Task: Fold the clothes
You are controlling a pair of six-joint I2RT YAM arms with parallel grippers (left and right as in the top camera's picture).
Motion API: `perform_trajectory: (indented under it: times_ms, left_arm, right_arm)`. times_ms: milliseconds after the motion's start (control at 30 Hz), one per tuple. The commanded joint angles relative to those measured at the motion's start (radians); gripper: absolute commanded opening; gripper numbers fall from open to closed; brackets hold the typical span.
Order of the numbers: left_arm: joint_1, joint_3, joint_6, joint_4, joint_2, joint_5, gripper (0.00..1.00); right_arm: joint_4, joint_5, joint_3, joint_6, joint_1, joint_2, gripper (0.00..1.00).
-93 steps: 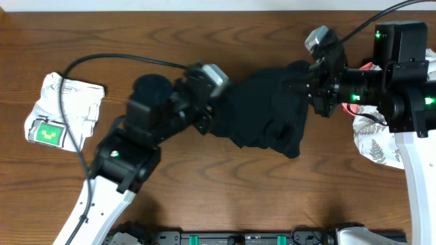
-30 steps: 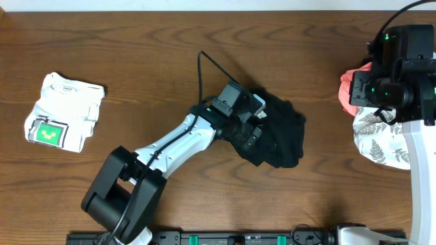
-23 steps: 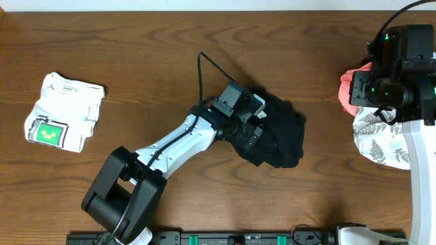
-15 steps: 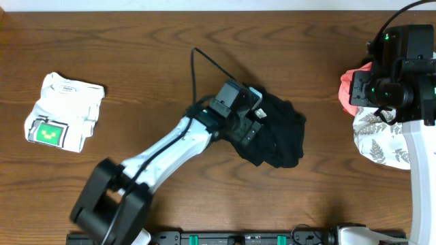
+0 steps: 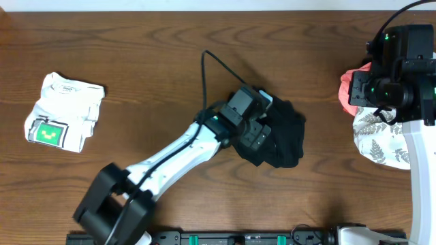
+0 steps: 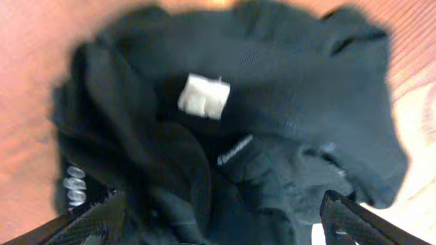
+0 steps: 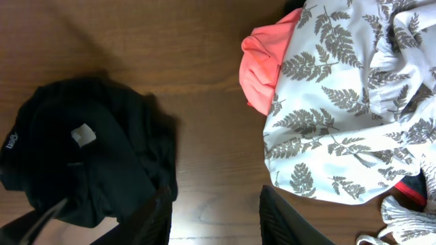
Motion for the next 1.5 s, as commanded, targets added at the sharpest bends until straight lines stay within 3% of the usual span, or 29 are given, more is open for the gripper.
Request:
perform_trajectory:
  times_ms: [0,133,167,200,233,267,400,567,767,900,1033,1167,1467]
  left_arm:
    - [0.004,0.009,-0.06,-0.012,0.042,-0.019,0.92]
    - [0.003,0.009,-0.06,-0.012,0.076,-0.016,0.92]
    - [0.003,0.009,-0.06,-0.012,0.078,-0.014,0.88]
    - [0.003,0.009,-0.06,-0.011,0.08,-0.014,0.77]
    - [0.003,0.009,-0.06,-0.01,0.08,-0.015,0.45]
    - [0.003,0.009,-0.06,-0.006,0.08,-0.015,0.21]
    - [0.003,0.009,-0.06,0.003,0.079,-0.015,0.07]
    - [0.003,0.02,-0.055,0.002,0.016,-0.037,0.06]
    - [0.012,0.145,0.022,-0.055,-0.201,-0.238,0.06]
    - [0.04,0.24,0.024,-0.058,-0.335,-0.271,0.06]
    - [0.05,0.292,0.03,-0.056,-0.425,-0.291,0.06]
    - [0.05,0.296,0.093,-0.027,-0.458,-0.427,0.06]
    - [0.073,0.298,0.156,0.048,-0.455,-0.491,0.06]
  right_arm:
    - [-0.002,-0.005,0.014,0.019,-0.005,0.006,0.4]
    - [-0.001,-0.013,0.014,0.019,-0.005,0.006,0.4]
    - [-0.001,-0.016,0.014,0.019,-0.005,0.006,0.39]
    - [-0.001,-0.016,0.014,0.019,-0.005,0.006,0.39]
    - [-0.002,-0.016,0.014,0.019,-0.005,0.006,0.36]
    - [-0.002,-0.016,0.014,0.019,-0.005,0.006,0.33]
    - [-0.002,-0.016,0.014,0.019,-0.005,0.006,0.29]
    - [-0.002,-0.016,0.014,0.019,-0.005,0.006,0.26]
    - [-0.001,-0.016,0.014,0.019,-0.005,0.006,0.22]
    - [-0.002,-0.019,0.014,0.019,-0.005,0.006,0.22]
    - [-0.014,-0.175,0.014,-0.036,-0.005,0.006,0.21]
    - [-0.063,-0.403,0.012,-0.105,-0.002,0.015,0.21]
    - [-0.074,-0.423,-0.075,-0.22,0.14,0.04,0.22]
